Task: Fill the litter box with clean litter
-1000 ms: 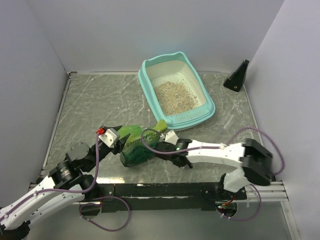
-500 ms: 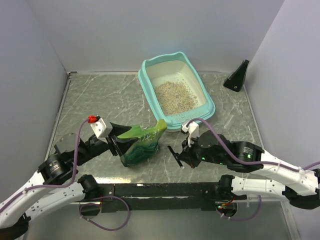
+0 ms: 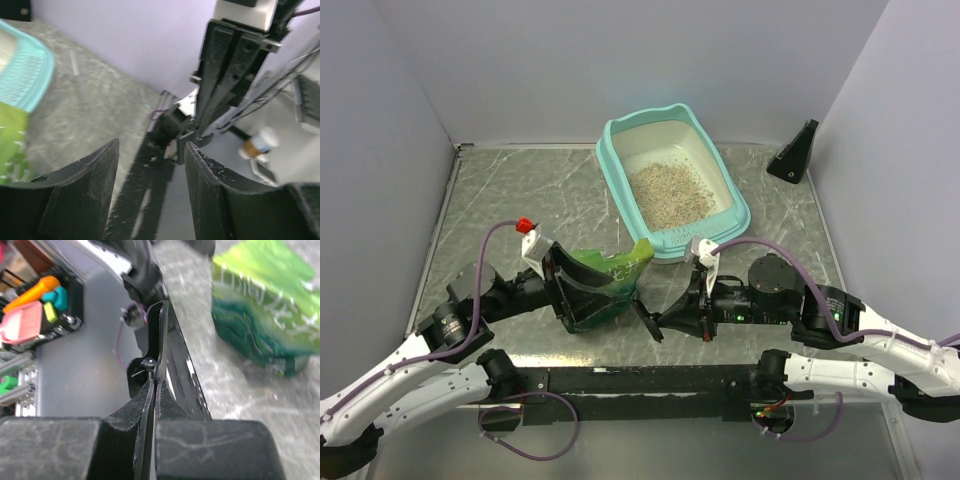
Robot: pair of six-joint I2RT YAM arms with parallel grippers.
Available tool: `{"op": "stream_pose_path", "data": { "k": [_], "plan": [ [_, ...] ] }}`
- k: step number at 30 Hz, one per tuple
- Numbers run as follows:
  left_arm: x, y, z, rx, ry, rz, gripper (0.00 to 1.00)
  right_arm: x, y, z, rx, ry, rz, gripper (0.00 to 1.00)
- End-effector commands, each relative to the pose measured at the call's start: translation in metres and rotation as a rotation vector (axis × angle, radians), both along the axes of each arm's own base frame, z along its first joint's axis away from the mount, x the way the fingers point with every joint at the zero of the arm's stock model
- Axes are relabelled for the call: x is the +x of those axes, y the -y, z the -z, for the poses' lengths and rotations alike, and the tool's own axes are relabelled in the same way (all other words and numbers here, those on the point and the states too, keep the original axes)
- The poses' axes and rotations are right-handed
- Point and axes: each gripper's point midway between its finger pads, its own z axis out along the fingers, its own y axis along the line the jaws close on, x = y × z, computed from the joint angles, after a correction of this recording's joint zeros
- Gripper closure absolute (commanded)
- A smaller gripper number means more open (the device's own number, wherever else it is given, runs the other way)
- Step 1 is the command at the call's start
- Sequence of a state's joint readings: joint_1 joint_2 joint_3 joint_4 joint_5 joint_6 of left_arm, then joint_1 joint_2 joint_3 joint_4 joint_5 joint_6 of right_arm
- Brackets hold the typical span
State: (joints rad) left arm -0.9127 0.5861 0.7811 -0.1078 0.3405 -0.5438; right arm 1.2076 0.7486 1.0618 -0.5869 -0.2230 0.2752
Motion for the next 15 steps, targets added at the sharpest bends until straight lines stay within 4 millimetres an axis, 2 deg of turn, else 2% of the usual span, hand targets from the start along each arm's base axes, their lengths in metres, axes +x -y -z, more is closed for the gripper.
{"op": "stream_pose_path", "data": {
  "k": [1,7,15],
  "plan": [
    [-0.023,-0.003,-0.04,-0.187,-0.02,0.102,0.4,-0.004,-0.013,-0.054,0.175,0.065,-0.05,1.0],
    [-0.03,-0.003,-0.038,-0.214,-0.037,0.137,0.4,-0.001,-0.024,-0.071,0.236,0.08,-0.051,1.0],
    [-0.031,0.0,-0.032,-0.213,-0.025,0.154,0.4,0.003,-0.039,-0.075,0.239,0.07,-0.058,1.0]
  ]
}}
